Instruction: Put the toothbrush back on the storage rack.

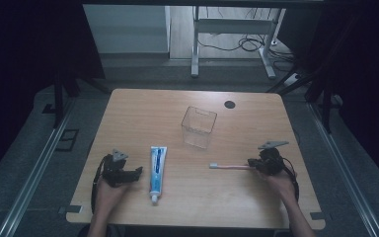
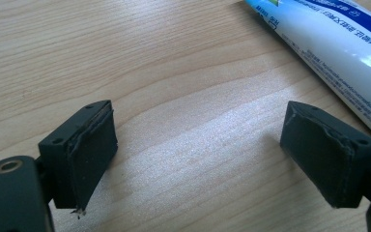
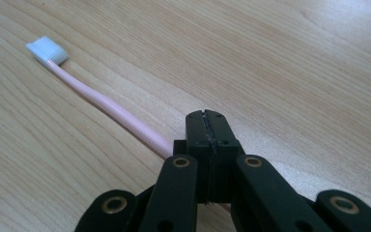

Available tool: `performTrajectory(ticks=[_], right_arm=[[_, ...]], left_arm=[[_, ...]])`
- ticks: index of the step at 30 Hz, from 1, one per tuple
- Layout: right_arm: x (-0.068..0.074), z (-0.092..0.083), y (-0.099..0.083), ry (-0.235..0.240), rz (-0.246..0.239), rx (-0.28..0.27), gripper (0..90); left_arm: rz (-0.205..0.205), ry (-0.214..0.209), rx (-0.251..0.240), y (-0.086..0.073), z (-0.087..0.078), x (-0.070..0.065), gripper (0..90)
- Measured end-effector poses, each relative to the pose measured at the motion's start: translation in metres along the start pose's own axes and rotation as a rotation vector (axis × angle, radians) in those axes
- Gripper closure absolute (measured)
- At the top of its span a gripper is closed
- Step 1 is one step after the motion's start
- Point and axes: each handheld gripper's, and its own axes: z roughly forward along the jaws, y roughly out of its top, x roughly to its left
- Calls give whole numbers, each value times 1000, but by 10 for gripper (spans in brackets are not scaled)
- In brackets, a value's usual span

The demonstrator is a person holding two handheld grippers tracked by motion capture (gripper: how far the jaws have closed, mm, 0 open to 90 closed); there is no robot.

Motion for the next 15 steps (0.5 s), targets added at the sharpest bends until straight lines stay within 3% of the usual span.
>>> performTrajectory(ticks=[15], right_arm=[[5, -4, -12, 28, -10, 21, 886]], left_arm=[[1, 0, 0, 0, 0, 0, 128]])
